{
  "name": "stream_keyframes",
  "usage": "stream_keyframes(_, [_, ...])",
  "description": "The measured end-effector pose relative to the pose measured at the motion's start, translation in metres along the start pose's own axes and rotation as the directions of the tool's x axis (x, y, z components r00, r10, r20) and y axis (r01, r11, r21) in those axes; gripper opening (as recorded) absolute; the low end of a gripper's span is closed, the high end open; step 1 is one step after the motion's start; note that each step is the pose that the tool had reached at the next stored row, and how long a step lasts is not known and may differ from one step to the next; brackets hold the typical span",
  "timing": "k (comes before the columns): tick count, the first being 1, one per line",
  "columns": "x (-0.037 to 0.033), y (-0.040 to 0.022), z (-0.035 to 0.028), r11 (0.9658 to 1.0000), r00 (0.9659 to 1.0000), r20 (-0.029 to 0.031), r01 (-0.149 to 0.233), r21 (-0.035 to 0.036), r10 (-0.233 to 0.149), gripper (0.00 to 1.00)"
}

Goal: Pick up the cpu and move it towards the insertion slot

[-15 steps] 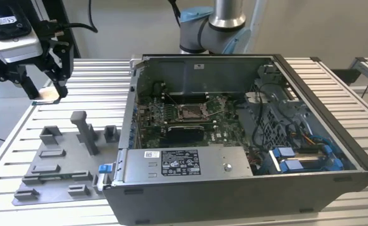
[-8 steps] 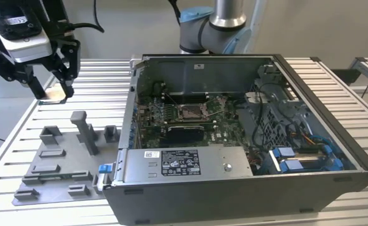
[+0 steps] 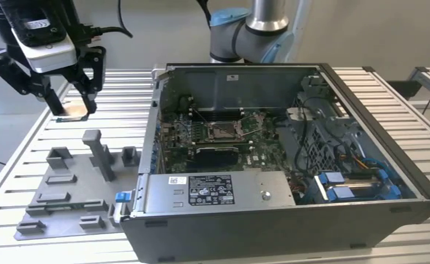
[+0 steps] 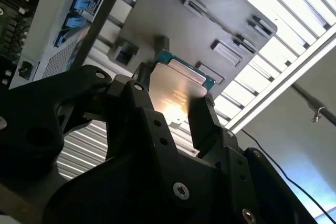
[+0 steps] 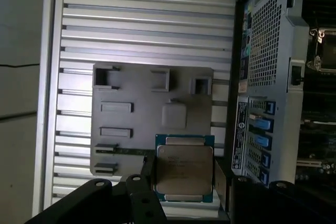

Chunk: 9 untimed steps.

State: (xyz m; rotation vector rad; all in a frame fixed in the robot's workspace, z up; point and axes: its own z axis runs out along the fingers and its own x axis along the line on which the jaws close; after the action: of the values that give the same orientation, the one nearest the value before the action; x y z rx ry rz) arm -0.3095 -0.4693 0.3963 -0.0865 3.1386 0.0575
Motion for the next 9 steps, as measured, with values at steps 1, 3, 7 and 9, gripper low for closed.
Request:
stream_keyframes(1, [-0.0019, -0.0001, 0.0, 1.0, 1.0, 0.0, 0.0, 0.0, 0.0, 0.0])
stream_keyframes(3, [-0.0056, -0.0003, 0.0, 1.0, 1.0, 0.0, 0.0, 0.0, 0.0, 0.0])
stream_keyframes(7, [-0.0131, -0.0007, 0.0, 1.0, 1.0, 0.0, 0.0, 0.0, 0.0, 0.0])
stream_keyframes(9, [-0.0167, -0.0009, 0.0, 1.0, 1.0, 0.0, 0.0, 0.0, 0.0, 0.0])
